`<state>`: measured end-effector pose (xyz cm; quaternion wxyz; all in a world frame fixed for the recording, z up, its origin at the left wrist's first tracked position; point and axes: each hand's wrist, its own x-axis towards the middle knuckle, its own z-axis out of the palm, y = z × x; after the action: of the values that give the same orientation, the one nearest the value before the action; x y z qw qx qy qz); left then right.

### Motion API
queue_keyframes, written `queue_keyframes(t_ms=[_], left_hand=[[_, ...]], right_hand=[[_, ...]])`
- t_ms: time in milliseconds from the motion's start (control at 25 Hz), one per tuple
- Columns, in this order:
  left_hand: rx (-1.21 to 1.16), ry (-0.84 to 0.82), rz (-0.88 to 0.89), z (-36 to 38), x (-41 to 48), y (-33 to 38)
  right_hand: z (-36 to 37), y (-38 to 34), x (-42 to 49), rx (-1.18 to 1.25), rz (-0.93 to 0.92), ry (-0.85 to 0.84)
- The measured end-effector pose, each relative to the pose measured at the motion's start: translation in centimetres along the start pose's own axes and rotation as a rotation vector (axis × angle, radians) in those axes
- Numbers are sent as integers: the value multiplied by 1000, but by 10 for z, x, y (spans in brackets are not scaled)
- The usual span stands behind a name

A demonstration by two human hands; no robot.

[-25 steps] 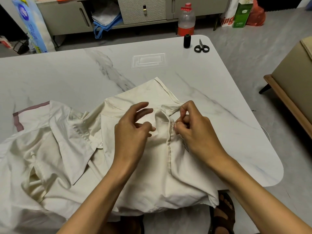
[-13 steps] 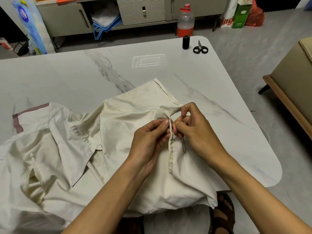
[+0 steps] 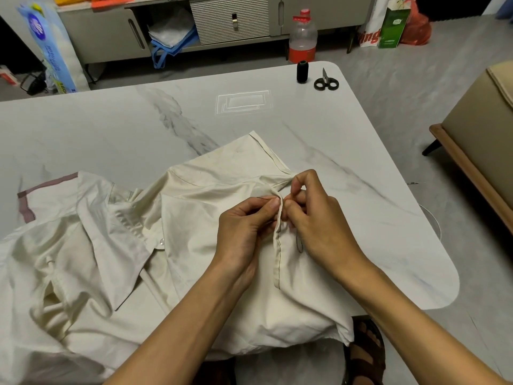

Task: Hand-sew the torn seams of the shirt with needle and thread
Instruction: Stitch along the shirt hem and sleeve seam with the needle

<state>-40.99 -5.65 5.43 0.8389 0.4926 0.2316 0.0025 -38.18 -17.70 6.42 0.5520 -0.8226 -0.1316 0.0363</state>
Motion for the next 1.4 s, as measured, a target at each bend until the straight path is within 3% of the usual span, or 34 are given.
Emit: queue_keyframes(t_ms=[200, 360, 520, 680, 800, 880, 1040, 1200, 1320, 1400], left_hand=[[-39, 25, 33, 6, 5, 3], [24, 27, 53, 7, 7, 4], [36, 82, 102, 6, 8, 10], [-347, 106, 105, -3, 19, 28], [-600, 29, 110, -10, 24, 39], [-512, 98, 146, -16, 23, 42], [-11, 318, 332, -35, 20, 54], [80, 362, 407, -44, 15, 60], [60, 313, 384, -45, 13, 57], [24, 280, 361, -46, 14, 57]], right_hand=[[-5, 3, -14, -475, -252, 178], [-11, 5, -17, -661, -288, 216], [-24, 5, -8, -363, 0, 165], [-35, 10, 0, -183, 236, 88], [-32, 12, 1, -184, 255, 57], [-29, 13, 1, -290, 197, 56], [-24, 19, 4, -489, 141, 107], [-16, 19, 6, -595, 128, 125], [-6, 10, 7, -683, -164, 231], [4, 6, 7, -651, -356, 163]])
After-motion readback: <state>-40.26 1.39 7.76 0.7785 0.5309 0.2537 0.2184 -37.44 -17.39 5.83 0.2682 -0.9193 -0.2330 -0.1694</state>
